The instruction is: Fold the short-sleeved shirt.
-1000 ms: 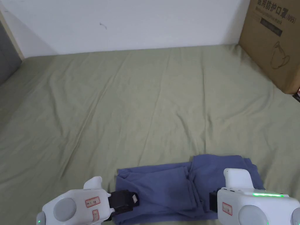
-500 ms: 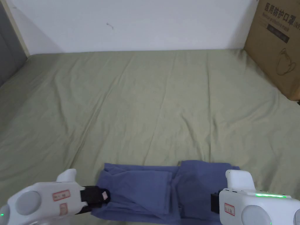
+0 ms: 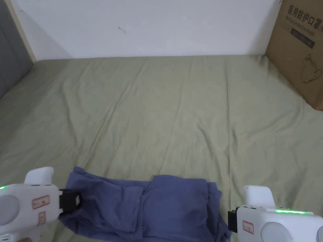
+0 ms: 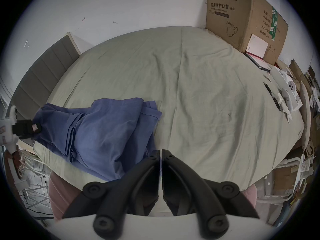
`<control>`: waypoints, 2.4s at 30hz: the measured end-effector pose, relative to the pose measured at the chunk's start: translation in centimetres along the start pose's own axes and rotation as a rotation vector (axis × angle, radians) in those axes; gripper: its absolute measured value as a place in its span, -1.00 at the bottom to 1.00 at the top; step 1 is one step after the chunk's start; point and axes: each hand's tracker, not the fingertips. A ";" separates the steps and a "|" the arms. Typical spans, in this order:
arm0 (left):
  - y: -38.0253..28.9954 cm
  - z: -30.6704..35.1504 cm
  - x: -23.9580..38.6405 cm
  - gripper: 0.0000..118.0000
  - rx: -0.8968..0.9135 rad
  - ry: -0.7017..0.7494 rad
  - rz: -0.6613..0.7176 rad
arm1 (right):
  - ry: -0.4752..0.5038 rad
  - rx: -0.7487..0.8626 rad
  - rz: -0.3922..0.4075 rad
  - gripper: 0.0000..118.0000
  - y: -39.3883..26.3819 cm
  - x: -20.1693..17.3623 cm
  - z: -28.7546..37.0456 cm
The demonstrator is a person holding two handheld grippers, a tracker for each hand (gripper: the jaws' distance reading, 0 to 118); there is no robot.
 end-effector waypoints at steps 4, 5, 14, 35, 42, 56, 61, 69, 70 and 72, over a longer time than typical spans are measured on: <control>1.6 1.3 7.2 -0.79 0.031 -0.225 -0.107 | -0.004 0.011 -0.019 -0.95 0.2 0.9 0.2; 1.8 1.3 9.0 -0.79 0.031 -0.247 -0.159 | -0.004 0.012 -0.023 -0.95 0.2 1.2 0.3; -0.2 -6.5 22.3 -0.77 -0.172 -0.468 -0.371 | -0.031 0.003 -0.104 -0.95 -0.8 4.6 0.4; -1.3 -10.9 18.8 -1.00 -0.219 -0.293 -0.176 | -0.039 -0.032 -0.150 -0.95 -2.0 6.3 -0.6; -3.6 -13.0 24.6 -1.00 -0.280 -0.328 -0.260 | -0.041 -0.032 -0.160 -0.95 -1.9 6.8 -0.5; -6.7 -15.2 31.3 -1.00 -0.373 -0.400 -0.414 | -0.072 -0.042 -0.209 -0.95 -2.7 8.8 0.0; -4.6 -11.4 26.5 -1.00 -0.297 -0.482 -0.285 | -0.074 -0.016 -0.185 -0.95 -1.7 8.3 1.0; -1.8 -5.3 12.8 -1.00 -0.113 -0.282 -0.118 | 0.062 0.087 -0.038 -0.95 2.5 2.4 1.8; -2.0 -5.3 11.1 -1.00 -0.108 -0.266 -0.096 | 0.082 0.091 -0.015 -0.95 3.0 1.3 1.5; -2.4 -5.2 8.5 -1.00 -0.106 -0.273 -0.005 | 0.154 0.095 0.010 -0.95 3.8 -0.6 0.9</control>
